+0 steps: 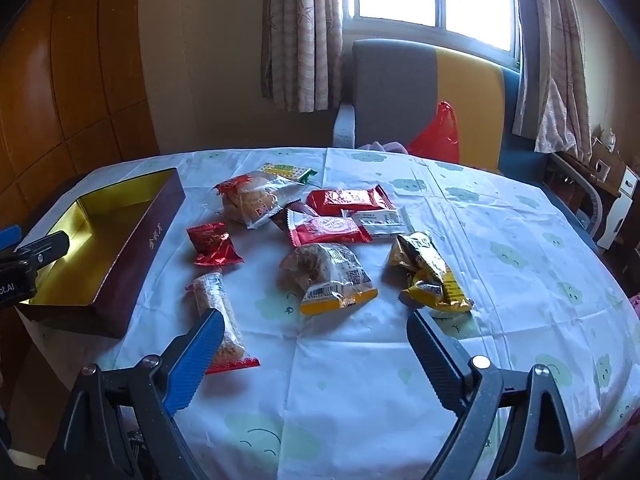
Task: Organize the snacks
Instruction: 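Move the left gripper toward the granola bar on the table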
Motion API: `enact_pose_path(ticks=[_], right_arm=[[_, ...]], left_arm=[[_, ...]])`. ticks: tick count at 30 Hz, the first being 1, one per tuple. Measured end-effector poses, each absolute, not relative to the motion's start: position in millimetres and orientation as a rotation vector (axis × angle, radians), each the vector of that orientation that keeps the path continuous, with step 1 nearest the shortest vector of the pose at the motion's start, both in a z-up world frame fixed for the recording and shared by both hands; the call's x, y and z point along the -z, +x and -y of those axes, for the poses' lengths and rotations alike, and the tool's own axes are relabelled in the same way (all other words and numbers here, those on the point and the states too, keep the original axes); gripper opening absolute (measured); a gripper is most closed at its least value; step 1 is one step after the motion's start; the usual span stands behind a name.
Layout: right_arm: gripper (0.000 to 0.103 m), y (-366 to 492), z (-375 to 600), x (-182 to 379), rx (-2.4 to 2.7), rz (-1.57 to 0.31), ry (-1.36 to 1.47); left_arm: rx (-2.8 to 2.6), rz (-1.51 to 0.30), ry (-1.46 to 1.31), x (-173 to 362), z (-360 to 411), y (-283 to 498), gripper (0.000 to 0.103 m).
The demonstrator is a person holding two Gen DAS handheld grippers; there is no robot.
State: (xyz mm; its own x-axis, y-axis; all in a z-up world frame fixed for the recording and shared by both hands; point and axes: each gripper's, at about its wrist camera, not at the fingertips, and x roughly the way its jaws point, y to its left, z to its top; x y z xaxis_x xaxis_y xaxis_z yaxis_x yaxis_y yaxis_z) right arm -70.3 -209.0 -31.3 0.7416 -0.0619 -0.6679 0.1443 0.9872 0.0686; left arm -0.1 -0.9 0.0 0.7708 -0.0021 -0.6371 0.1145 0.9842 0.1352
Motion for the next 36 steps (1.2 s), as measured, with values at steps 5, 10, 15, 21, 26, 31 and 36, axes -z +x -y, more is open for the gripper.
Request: enact_pose_path(ticks=[5, 10, 15, 21, 26, 31, 36], right_arm=[[0.094, -73, 214, 35, 0.123, -0.737, 0.129], [0.094, -74, 218, 36, 0.130, -0.736, 0.136], [0.094, -74, 220, 38, 0.136, -0.742, 0.142], [0.094, -76, 226, 43, 0.147, -0.756, 0.148], [0.094, -78, 231, 50, 0.162, -0.773, 0.154], [0.094, -80, 237, 56, 0.176, -0.795, 0.163], [0.094, -81, 243, 66, 0.190, -0.819, 0.169]], left_arm=[[0.082, -0.693, 0.178, -1, 8, -1, 0.103], [0.095, -0.692, 0.187, -2, 15, -12, 0.103], [0.118, -0.688, 0.197, 1, 21, -5, 0.103], [0.143, -0.671, 0.187, 0, 28, -5, 0.103], [0.162, -0.680, 0.191, -2, 33, -5, 0.103], [0.180, -0.685, 0.209, -1, 38, -4, 0.103], [0.228, -0.699, 0.209, 0, 46, -3, 0.103]])
